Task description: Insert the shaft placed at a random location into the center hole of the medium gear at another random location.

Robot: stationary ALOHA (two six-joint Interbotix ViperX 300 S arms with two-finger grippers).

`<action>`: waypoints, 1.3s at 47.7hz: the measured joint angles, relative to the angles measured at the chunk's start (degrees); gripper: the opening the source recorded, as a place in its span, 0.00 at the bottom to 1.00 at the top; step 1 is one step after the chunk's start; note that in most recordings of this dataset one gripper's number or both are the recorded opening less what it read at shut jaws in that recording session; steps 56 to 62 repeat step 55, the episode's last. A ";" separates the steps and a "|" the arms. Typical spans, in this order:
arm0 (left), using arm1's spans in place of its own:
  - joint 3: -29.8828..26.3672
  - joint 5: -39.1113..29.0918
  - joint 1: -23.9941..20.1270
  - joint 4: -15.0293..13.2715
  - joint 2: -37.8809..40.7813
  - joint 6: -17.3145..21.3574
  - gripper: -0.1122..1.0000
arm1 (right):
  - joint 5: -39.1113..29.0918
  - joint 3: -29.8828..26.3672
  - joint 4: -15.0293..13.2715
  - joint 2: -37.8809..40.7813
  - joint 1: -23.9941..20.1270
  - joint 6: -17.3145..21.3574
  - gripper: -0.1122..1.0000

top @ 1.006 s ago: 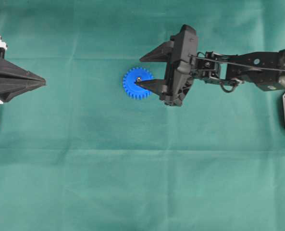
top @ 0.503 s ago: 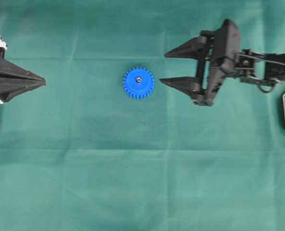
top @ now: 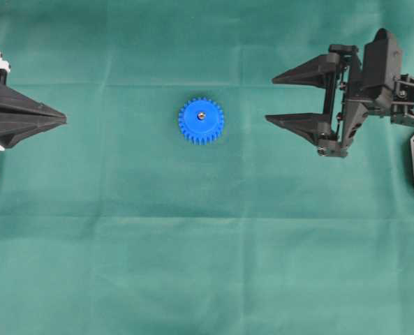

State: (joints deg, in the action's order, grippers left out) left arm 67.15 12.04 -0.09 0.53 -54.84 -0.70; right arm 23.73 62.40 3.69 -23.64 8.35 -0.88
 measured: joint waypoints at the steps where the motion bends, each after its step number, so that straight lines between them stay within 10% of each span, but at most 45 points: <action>1: 0.00 0.00 0.00 0.00 0.00 0.00 0.10 | 0.00 0.18 0.09 -0.18 0.09 0.00 0.85; 62: 0.00 0.09 0.00 0.00 0.00 0.00 0.10 | -0.44 0.44 0.09 -0.70 0.09 0.00 0.85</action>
